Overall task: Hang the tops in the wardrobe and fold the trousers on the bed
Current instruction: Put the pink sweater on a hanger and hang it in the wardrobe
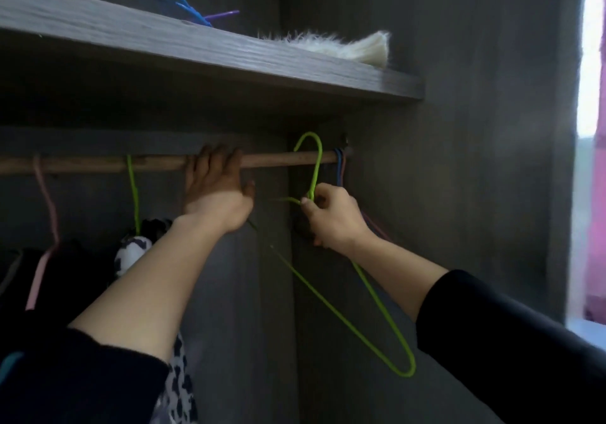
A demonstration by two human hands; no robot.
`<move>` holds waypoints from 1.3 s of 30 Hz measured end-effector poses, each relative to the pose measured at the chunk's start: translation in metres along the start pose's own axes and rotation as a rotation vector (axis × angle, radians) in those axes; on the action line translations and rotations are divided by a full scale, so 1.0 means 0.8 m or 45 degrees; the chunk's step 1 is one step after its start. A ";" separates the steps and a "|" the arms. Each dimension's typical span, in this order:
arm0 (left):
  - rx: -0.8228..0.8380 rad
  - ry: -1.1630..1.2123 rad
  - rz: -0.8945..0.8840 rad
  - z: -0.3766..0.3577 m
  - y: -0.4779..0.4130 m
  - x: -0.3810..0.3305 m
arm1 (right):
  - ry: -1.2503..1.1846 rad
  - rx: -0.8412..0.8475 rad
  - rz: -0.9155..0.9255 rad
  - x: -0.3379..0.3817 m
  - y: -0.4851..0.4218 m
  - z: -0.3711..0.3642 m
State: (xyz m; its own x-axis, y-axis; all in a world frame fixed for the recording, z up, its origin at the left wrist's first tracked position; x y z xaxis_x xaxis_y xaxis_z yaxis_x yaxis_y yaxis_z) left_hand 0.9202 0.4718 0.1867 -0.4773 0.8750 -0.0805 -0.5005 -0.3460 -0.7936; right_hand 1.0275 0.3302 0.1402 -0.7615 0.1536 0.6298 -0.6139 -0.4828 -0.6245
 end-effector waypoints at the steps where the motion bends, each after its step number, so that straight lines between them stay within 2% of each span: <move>1: 0.004 0.019 0.017 0.001 0.008 -0.006 | -0.031 0.030 -0.016 -0.003 0.015 0.007; 6: 0.125 0.099 0.130 0.005 0.069 -0.053 | -0.284 0.179 -0.224 -0.032 0.090 0.049; 9: 0.159 0.293 0.107 0.006 0.117 -0.109 | -0.315 0.247 -0.289 -0.046 0.143 0.096; 11: 0.151 0.474 0.106 0.018 0.152 -0.158 | -0.312 0.291 -0.303 -0.053 0.186 0.136; 16: -0.022 0.795 0.063 0.076 0.245 -0.294 | -0.276 0.378 -0.350 -0.093 0.305 0.250; 20: 0.025 0.902 -0.076 0.080 0.317 -0.413 | -0.230 0.415 -0.512 -0.154 0.406 0.350; 24: 0.218 1.053 -0.168 0.052 0.391 -0.543 | -0.181 0.363 -0.733 -0.228 0.504 0.451; 30: 0.625 1.176 -0.360 -0.014 0.498 -0.761 | -0.085 0.111 -1.045 -0.345 0.638 0.591; 39: 1.229 1.092 -0.695 -0.155 0.668 -1.066 | 0.090 -0.264 -1.414 -0.530 0.806 0.770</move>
State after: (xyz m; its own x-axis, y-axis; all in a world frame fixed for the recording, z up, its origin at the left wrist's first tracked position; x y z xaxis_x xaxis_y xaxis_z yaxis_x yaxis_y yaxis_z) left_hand 1.1496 -0.4173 -0.2436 0.3447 0.7836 -0.5168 -0.9376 0.3140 -0.1494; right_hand 1.0828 -0.5772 -0.2445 0.2206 0.4596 0.8603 -0.9754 0.1023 0.1954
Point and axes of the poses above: each hand's wrist, its own y-axis away from the middle knuckle, its own z-axis out of the back of the hand, x = y × z, the point moved 9 cm from there along -y, towards the middle knuckle, and after that the axes turned 2 degrees about y, right-handed, at the moved point
